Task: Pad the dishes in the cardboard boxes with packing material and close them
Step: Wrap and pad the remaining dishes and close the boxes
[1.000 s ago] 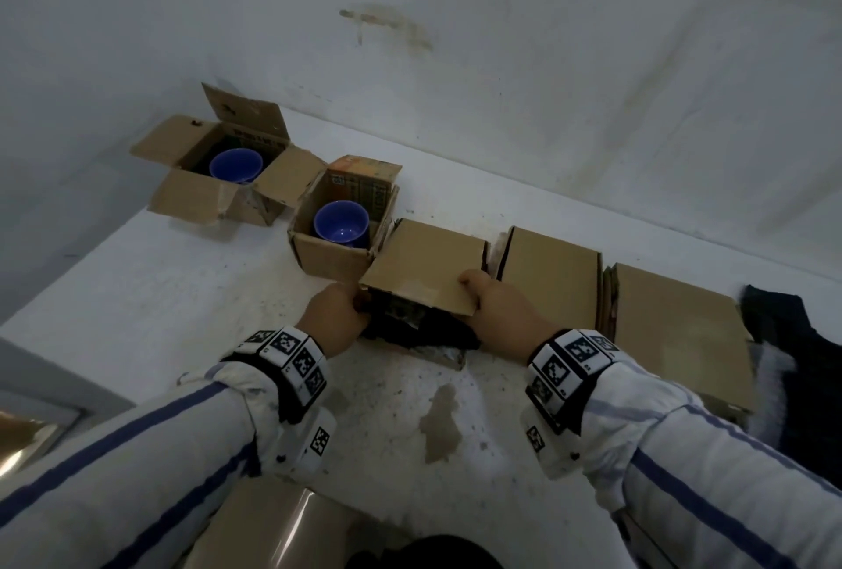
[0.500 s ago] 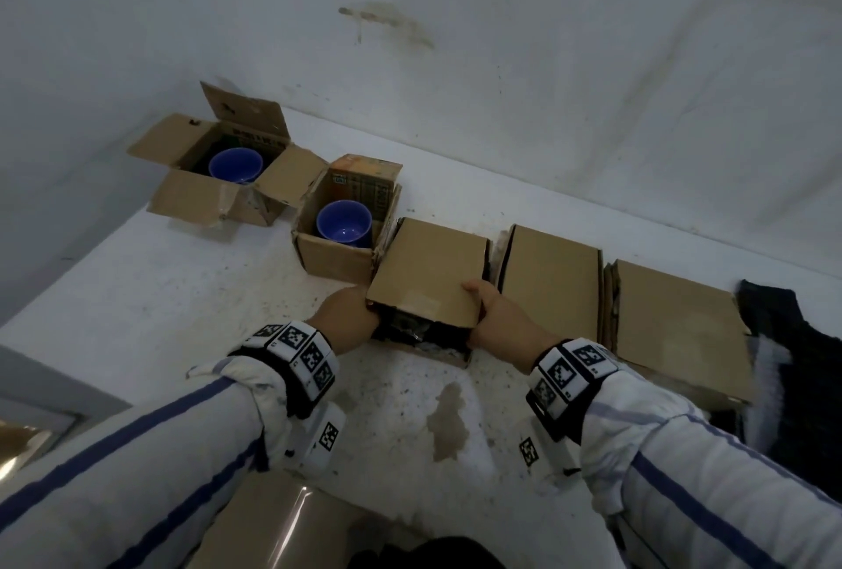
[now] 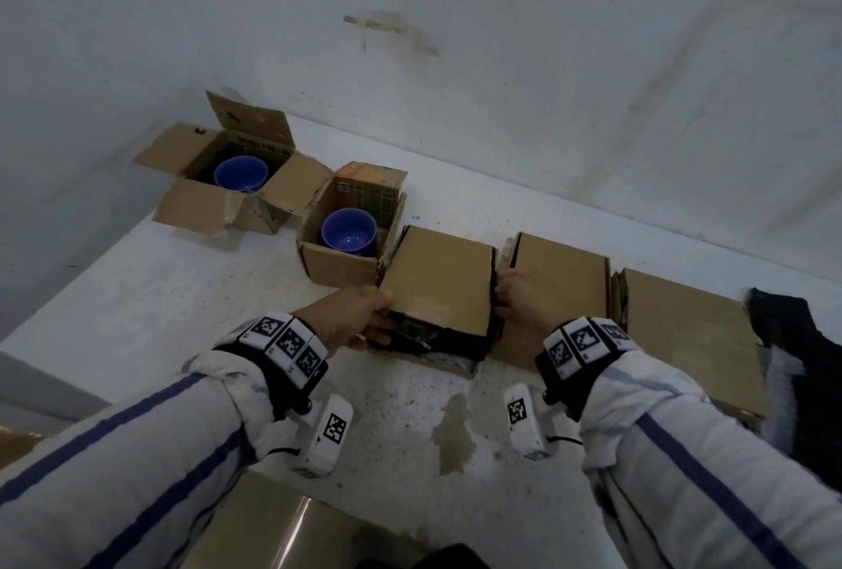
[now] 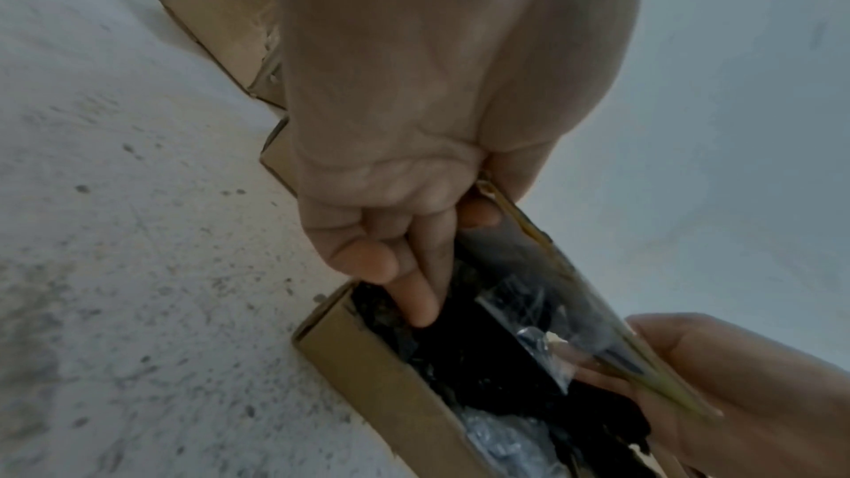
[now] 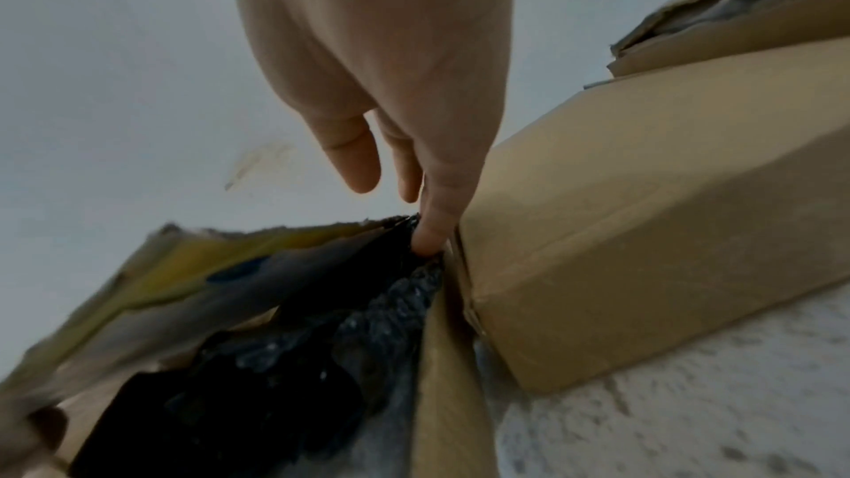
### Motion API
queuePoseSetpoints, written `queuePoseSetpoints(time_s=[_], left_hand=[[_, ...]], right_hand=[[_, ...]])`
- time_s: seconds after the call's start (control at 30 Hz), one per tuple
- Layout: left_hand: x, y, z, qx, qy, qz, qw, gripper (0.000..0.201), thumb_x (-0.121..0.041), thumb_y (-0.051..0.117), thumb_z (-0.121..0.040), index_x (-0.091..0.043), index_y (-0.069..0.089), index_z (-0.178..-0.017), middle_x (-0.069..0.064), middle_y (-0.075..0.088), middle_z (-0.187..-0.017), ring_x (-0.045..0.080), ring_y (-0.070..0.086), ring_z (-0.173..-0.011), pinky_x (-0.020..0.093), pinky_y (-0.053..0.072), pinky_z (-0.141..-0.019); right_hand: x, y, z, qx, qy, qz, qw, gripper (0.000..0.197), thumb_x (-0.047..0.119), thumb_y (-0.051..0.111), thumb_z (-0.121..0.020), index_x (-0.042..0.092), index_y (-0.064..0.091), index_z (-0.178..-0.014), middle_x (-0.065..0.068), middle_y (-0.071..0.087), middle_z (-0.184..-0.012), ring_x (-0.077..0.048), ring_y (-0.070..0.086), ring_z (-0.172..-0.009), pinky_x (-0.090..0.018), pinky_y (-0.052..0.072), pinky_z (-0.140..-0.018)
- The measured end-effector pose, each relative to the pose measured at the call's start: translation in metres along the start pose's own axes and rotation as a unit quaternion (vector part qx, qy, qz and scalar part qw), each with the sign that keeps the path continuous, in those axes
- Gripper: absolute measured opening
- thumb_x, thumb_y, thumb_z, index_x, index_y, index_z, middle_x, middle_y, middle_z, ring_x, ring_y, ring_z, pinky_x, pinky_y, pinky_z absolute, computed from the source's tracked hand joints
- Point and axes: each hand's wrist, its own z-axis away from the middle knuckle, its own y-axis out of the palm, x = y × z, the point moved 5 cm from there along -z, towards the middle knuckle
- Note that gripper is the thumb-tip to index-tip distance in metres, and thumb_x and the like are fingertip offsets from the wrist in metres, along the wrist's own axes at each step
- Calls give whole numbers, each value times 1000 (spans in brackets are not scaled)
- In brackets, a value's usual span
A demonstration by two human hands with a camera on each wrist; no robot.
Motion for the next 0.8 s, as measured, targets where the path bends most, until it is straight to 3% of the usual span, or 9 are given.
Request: queuePoseSetpoints(time_s=[0.17,0.27,0.33,0.37,0.4,0.47,0.57,0.67,0.8], left_hand=[[4,0,-2,13,-1,25,1000,23,-30,31,-102,-15,47,-109,6,65,-93,19,57,-76,28,35,-62],[6,-1,-3,22,5,33,999,23,-29,31,-102,-15,48,-107,5,64,-93,19,58,-79,28,38,-63],[8,-1,-4,22,4,33,999,23,-29,31,-102,-16,49,-108,6,64,-96,20,59,-81,29,39,-65],[8,-2,-5,22,4,34,999,23,-30,31,-102,-16,49,-108,7,64,-97,21,59,-83,29,40,-66],[9,-2,-6,22,4,34,999,23,-30,31,-102,-16,49,-107,7,64,-98,21,59,-83,30,40,-66],[10,-3,-7,25,2,36,999,22,-30,31,-103,-17,49,-103,7,65,-98,21,59,-84,30,40,-67],[11,-2,-7,29,1,33,999,21,-29,32,-103,-18,49,-101,5,65,-96,21,59,-84,29,40,-66],[12,-3,-8,26,0,30,999,20,-29,33,-103,-17,48,-103,6,64,-97,21,59,-85,30,41,-67],[12,-2,-9,32,0,21,999,21,-29,33,-103,-15,49,-105,9,64,-103,21,60,-87,30,41,-68]], right_hand=[[2,6,-17,-3,34,-35,999,13,8,50,-85,16,54,-75,-7,57,-84,-19,58,-74,-33,53,-70],[6,15,-18,-10,50,-35,998,24,15,48,-85,19,39,-63,-3,40,-65,-15,41,-54,-28,38,-50],[3,21,-22,-1,54,-57,997,16,29,52,-85,14,51,-79,-3,51,-81,-18,51,-69,-32,45,-62],[1,23,-28,1,56,-71,996,34,36,56,-83,9,57,-103,-4,58,-105,-21,58,-93,-38,51,-81],[-1,26,-32,2,63,-87,994,57,40,58,-80,8,50,-126,-5,54,-128,-24,54,-114,-42,47,-97],[6,32,-23,17,68,-114,991,68,39,58,-82,8,39,-139,-9,47,-140,-26,49,-123,-43,42,-104],[12,34,-10,37,65,-140,987,30,27,47,-97,9,47,-122,-7,60,-109,-18,58,-95,-32,47,-82],[11,27,-6,44,53,-137,988,16,22,41,-99,16,51,-110,-4,57,-90,-16,55,-77,-29,46,-72],[15,3,1,-5,67,-31,997,24,13,39,-96,12,46,-73,-2,46,-60,-13,44,-49,-23,38,-45]])
